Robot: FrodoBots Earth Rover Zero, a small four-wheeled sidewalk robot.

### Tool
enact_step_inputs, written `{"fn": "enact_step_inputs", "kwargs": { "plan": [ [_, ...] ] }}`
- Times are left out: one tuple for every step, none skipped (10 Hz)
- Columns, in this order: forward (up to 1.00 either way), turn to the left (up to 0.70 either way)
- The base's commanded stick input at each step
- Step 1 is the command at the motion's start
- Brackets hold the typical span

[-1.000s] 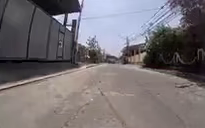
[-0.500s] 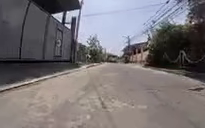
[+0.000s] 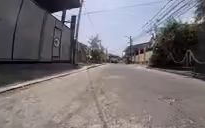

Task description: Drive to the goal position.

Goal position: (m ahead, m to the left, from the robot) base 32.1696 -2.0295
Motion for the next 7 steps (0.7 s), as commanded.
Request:
{"fn": "enact_step_inputs", "kwargs": {
  "plan": [
    [1.00, 0.00],
    [1.00, 0.00],
    [1.00, -0.01],
    [1.00, -0.11],
    [1.00, -0.24],
    [1.00, -0.37],
    [1.00, -0.38]
  ]
}}
